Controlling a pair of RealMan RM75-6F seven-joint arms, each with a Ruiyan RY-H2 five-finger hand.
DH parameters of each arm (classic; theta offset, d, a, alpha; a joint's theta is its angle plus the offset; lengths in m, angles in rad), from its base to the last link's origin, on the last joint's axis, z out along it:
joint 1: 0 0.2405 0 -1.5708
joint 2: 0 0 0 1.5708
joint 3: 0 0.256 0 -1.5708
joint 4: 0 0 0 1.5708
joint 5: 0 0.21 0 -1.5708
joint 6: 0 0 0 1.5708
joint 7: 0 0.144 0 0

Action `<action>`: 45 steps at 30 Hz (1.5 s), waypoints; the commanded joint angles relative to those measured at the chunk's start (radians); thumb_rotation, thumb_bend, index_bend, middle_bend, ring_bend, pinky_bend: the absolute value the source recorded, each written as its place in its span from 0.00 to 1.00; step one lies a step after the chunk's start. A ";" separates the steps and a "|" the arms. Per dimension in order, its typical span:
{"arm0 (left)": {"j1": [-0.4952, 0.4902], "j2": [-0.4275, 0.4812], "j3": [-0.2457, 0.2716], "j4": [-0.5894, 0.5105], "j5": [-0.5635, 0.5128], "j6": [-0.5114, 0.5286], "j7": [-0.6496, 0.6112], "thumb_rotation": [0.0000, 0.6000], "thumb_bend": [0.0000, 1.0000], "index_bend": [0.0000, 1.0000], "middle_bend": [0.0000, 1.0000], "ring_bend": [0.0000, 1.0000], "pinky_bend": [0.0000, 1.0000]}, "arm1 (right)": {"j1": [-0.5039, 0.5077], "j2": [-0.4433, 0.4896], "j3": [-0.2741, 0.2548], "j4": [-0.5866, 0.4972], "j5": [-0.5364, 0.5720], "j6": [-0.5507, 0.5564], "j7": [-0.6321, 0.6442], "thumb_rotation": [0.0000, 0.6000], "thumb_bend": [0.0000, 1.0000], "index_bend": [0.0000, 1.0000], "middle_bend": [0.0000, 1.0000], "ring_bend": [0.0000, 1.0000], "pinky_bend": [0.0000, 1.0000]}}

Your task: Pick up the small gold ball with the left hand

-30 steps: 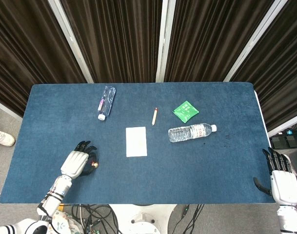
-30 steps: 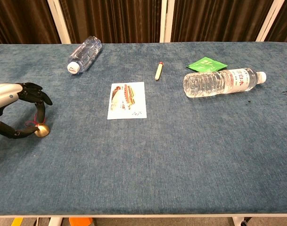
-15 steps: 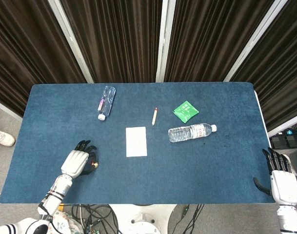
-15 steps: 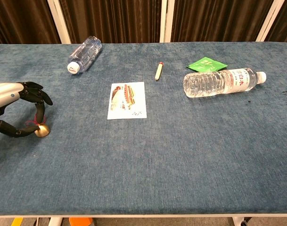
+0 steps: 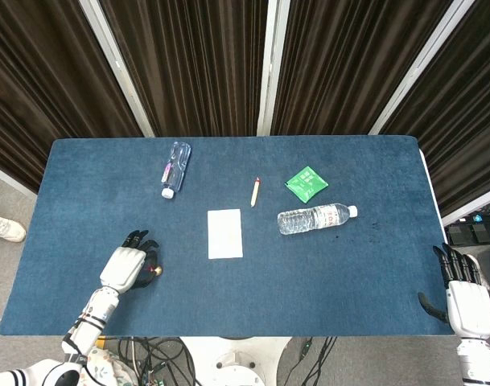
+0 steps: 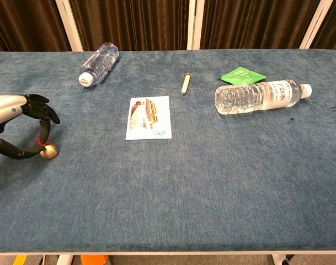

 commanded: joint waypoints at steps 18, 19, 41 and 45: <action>0.011 0.165 -0.097 -0.210 -0.064 0.051 -0.082 1.00 0.41 0.61 0.27 0.03 0.03 | 0.000 -0.002 0.001 0.007 0.003 -0.002 0.007 1.00 0.17 0.00 0.00 0.00 0.00; 0.006 0.164 -0.087 -0.172 -0.032 0.077 0.004 1.00 0.42 0.61 0.28 0.03 0.03 | 0.001 -0.003 0.001 0.008 0.003 -0.004 0.007 1.00 0.17 0.00 0.00 0.00 0.00; 0.019 0.221 -0.111 -0.229 -0.013 0.116 0.087 1.00 0.46 0.65 0.29 0.05 0.03 | 0.004 -0.004 0.003 0.003 -0.001 -0.003 0.000 1.00 0.17 0.00 0.00 0.00 0.00; 0.012 0.257 -0.125 -0.307 -0.098 0.005 -0.121 1.00 0.47 0.65 0.29 0.05 0.03 | 0.002 -0.003 0.003 0.003 0.002 -0.001 0.000 1.00 0.17 0.00 0.00 0.00 0.00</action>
